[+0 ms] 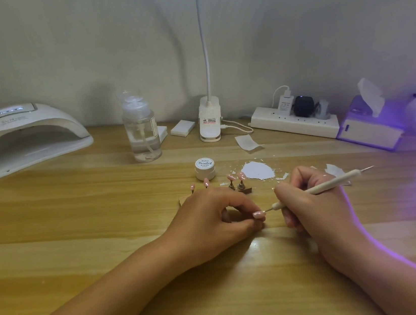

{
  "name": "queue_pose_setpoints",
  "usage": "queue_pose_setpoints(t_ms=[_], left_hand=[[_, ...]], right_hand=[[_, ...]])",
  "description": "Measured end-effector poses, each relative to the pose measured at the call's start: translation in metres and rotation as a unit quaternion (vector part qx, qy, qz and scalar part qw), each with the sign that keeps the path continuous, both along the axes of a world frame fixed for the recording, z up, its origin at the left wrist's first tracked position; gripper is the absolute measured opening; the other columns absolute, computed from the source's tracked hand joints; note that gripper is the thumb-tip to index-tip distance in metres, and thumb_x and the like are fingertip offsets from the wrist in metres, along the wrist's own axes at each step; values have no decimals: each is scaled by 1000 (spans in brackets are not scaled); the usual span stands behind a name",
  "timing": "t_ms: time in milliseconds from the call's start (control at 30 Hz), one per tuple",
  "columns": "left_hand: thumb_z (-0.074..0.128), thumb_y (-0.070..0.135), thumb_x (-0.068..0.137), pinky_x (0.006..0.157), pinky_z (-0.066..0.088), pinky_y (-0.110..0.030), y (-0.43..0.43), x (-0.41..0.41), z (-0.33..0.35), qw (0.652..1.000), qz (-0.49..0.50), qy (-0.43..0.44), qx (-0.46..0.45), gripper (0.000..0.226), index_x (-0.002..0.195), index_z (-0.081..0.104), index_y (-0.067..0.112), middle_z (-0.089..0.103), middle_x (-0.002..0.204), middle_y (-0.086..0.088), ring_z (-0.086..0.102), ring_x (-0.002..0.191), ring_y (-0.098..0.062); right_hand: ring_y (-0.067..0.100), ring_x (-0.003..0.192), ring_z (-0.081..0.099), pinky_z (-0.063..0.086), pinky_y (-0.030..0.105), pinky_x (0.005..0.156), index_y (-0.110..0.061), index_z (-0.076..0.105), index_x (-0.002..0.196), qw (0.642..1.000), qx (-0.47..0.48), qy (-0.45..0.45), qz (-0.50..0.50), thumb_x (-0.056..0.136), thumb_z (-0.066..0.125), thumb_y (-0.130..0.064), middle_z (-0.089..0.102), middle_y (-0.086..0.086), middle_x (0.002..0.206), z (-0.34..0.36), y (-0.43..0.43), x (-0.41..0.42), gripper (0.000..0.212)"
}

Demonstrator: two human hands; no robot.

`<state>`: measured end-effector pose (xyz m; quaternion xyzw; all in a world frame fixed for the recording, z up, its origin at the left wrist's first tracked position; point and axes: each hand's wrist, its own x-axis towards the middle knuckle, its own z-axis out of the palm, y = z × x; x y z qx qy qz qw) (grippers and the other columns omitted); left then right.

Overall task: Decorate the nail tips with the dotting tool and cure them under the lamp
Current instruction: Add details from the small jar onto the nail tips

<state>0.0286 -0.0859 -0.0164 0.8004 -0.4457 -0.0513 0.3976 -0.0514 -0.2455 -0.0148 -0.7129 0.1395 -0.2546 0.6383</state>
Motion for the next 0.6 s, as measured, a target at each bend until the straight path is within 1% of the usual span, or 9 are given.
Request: queue_pose_setpoints(t_ms=[67, 133, 233, 300, 367, 433, 533, 600], left_hand=[[78, 33, 82, 56, 33, -4, 0, 0, -1, 1000, -4, 2, -10, 8, 83, 74, 40, 57, 64, 37, 51, 55, 13], [79, 32, 82, 54, 33, -4, 0, 0, -2, 1000, -5, -2, -19, 6, 84, 75, 37, 57, 65, 37, 50, 54, 13], [78, 30, 82, 63, 36, -5, 0, 0, -4, 999, -11, -21, -43, 13, 80, 72, 41, 61, 74, 33, 50, 52, 2], [77, 29, 83, 66, 41, -14, 0, -1, -2, 997, -14, -43, -63, 8, 82, 72, 36, 65, 81, 26, 52, 52, -4], [77, 30, 84, 64, 45, -20, 1, 0, 4, 995, -13, -67, -71, 5, 85, 73, 33, 65, 88, 22, 56, 53, -7], [76, 31, 84, 59, 47, -22, 3, 3, 12, 993, -4, -90, -71, 7, 86, 71, 35, 67, 92, 20, 57, 55, -7], [75, 32, 85, 56, 49, -27, 10, 10, 26, 990, 9, -133, -54, 6, 88, 71, 35, 69, 87, 20, 58, 56, -9], [76, 30, 84, 55, 48, -29, 13, 14, 32, 988, 13, -146, -41, 8, 89, 71, 34, 68, 84, 22, 57, 56, -13]], right_hand=[[10, 35, 37, 29, 18, 34, -20, 41, 49, 1000, 13, -11, -10, 80, 58, 3, 45, 5, 37, 1, 0, -1, 42], [9, 35, 37, 29, 17, 35, -21, 42, 50, 997, 60, -39, -28, 83, 57, 2, 46, 3, 39, 2, -2, -2, 43], [9, 37, 36, 30, 18, 36, -22, 44, 55, 985, 137, -83, -57, 89, 55, -2, 45, 0, 41, 5, -8, -3, 41], [10, 38, 34, 27, 19, 37, -20, 44, 59, 979, 165, -96, -78, 89, 54, -4, 43, 0, 41, 5, -11, -2, 36], [10, 37, 32, 26, 19, 37, -18, 43, 63, 976, 174, -100, -88, 90, 54, -5, 42, 0, 40, 5, -12, -1, 32], [11, 37, 32, 25, 18, 36, -17, 41, 63, 976, 174, -99, -87, 89, 54, -5, 41, 0, 40, 5, -12, -1, 32], [11, 38, 33, 26, 17, 36, -19, 42, 60, 978, 168, -97, -78, 89, 54, -4, 41, 1, 41, 4, -12, -2, 35], [10, 38, 34, 27, 17, 36, -22, 44, 54, 980, 162, -95, -68, 89, 54, -4, 41, 1, 42, 4, -12, -2, 41]])
